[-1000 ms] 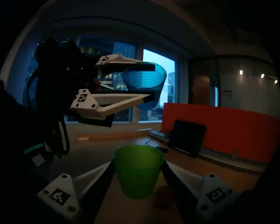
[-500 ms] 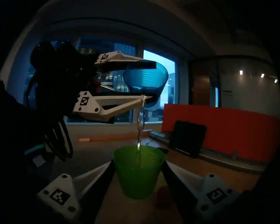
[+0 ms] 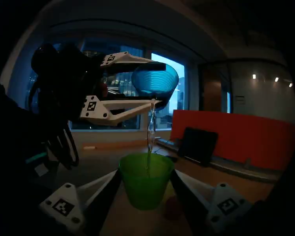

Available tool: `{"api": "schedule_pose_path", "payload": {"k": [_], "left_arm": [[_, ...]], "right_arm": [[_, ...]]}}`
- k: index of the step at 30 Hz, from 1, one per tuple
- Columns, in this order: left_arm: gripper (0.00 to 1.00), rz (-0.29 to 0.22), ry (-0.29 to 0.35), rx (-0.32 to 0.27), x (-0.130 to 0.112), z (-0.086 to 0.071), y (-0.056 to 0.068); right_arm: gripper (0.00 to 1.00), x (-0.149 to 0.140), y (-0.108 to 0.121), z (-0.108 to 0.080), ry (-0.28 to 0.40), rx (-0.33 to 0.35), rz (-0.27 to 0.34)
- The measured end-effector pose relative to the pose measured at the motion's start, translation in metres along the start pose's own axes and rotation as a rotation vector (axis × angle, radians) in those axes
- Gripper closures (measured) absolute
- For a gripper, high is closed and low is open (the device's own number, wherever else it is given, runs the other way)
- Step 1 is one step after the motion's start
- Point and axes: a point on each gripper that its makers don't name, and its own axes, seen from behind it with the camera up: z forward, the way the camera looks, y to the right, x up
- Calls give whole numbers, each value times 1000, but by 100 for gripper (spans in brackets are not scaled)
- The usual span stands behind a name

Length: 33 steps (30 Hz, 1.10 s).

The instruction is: Pour water

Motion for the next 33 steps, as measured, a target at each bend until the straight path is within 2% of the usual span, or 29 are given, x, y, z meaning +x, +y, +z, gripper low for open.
{"api": "schedule_pose_path", "payload": {"k": [17, 33], "left_arm": [[12, 86, 7, 6, 6, 1, -6], [12, 146, 11, 18, 8, 0, -12]], "right_arm": [[10, 1, 2, -1, 3, -4, -4], [11, 1, 4, -3, 6, -11, -10]]}}
